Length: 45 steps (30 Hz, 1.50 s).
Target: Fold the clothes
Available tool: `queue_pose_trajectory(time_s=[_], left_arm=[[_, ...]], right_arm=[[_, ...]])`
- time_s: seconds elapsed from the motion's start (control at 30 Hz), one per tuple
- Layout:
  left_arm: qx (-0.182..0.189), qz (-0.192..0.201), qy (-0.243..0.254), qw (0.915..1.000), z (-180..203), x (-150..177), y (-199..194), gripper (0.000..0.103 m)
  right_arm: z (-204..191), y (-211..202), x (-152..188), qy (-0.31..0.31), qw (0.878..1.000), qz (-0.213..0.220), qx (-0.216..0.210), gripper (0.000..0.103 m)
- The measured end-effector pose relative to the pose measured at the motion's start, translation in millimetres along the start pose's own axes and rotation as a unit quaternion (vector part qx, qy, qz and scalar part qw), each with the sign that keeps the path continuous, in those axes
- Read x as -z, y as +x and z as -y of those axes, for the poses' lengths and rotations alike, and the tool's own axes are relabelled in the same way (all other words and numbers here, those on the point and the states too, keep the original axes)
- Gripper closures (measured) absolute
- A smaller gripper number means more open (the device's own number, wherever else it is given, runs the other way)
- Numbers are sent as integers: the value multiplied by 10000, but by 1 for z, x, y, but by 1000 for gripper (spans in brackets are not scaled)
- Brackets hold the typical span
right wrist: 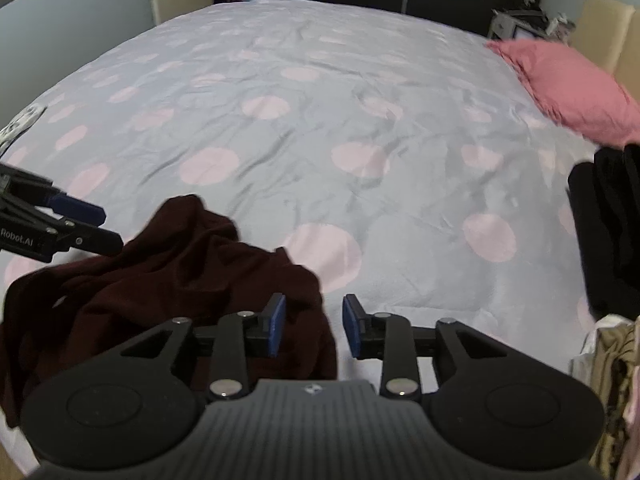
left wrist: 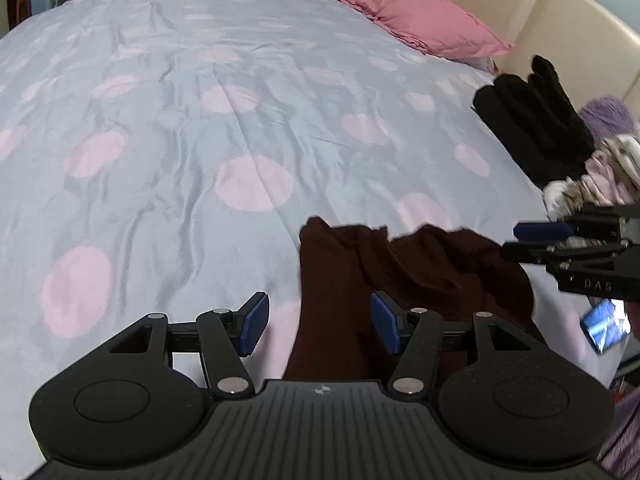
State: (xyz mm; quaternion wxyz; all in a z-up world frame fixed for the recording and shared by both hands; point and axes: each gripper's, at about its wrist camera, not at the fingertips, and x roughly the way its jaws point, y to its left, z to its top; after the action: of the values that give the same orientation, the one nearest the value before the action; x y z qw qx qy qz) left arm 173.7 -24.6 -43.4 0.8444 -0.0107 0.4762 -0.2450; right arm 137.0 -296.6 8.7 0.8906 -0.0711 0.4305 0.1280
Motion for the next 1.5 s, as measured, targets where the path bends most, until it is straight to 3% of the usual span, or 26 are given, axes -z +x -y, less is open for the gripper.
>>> queue_pose_trajectory(time_s=[0.1,0.3,0.33,0.37,0.4,0.43,0.57,0.8,1.0,1.23,1.5], left_arm=[[186,-59,-108,9998,-3,-7,18,49],[202,-45,-362,9991,-17,-17,48,51],[232,-28,-409,9989,-20,-18,51,55],[273,-9,-384,9989,-21,-19,50,67],[314,9,-358,9989,-21,-20,49,82],[352,31,-334,9988,-22,-21,49,85],[162,394,-371,9984,-27,-20,24,99],[-585,1234,-629,9886,-46,-24,-62,100],[-1111,2077,-522,9705,-40,-14,-162,101],[-1420,3093,-125,9402,-9,-7,-278,101],[-1575,4401,495,8827,51,13,-402,101]], right_arm=[[11,16,-4,279,9994,-86,-196,59],[9,44,-13,422,9971,-218,-588,60],[7,48,-14,404,9971,-264,-592,62],[5,53,-15,406,9965,-347,-645,71],[4,55,-16,406,9960,-424,-666,88],[2,56,-16,405,9956,-501,-685,91],[1,43,-21,368,9971,-329,-582,96],[23,-23,-30,718,9959,542,-8,97],[36,-103,-29,1006,9825,1516,396,97],[25,-197,-29,922,9595,2569,702,97],[-1,-343,-29,381,9164,3869,947,97]])
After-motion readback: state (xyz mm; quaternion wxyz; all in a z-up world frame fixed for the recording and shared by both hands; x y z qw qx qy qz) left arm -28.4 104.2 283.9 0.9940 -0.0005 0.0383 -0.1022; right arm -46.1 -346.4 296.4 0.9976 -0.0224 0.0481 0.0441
